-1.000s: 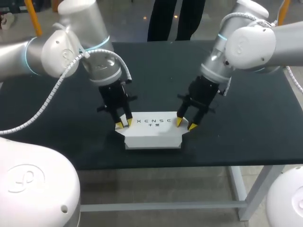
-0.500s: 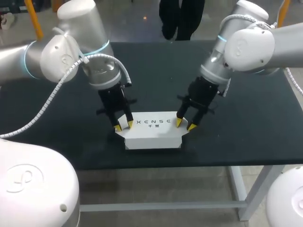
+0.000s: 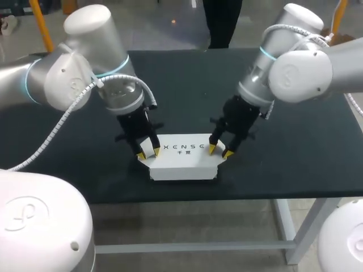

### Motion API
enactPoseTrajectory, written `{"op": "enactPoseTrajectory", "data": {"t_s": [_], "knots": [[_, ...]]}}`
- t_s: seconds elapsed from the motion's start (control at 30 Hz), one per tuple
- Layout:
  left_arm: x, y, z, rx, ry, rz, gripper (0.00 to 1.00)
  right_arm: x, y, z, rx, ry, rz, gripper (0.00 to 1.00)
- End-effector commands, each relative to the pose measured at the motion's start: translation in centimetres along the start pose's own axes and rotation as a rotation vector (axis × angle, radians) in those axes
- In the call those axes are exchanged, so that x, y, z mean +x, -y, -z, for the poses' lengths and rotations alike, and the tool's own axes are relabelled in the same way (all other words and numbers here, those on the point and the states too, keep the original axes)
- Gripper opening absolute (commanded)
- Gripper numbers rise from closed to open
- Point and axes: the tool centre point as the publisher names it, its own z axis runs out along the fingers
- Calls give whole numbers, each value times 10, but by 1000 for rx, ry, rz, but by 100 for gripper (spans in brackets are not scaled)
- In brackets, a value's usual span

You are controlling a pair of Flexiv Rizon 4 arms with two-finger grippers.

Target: Assemble the packaging by folding the flat box into shape, placing the metal phone stand inside, and closing the box properly

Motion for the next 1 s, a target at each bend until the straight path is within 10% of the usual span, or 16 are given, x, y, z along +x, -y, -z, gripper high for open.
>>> {"op": "enactPoseTrajectory", "data": {"t_s": [0.03,1.0], "knots": [[-6,-4,-1,17,-13,-6,44,-1,3,-2,-22,-4,5,46],[-11,1,-11,121,-61,-95,45,-4,-3,-11,-94,-33,44,48]]}}
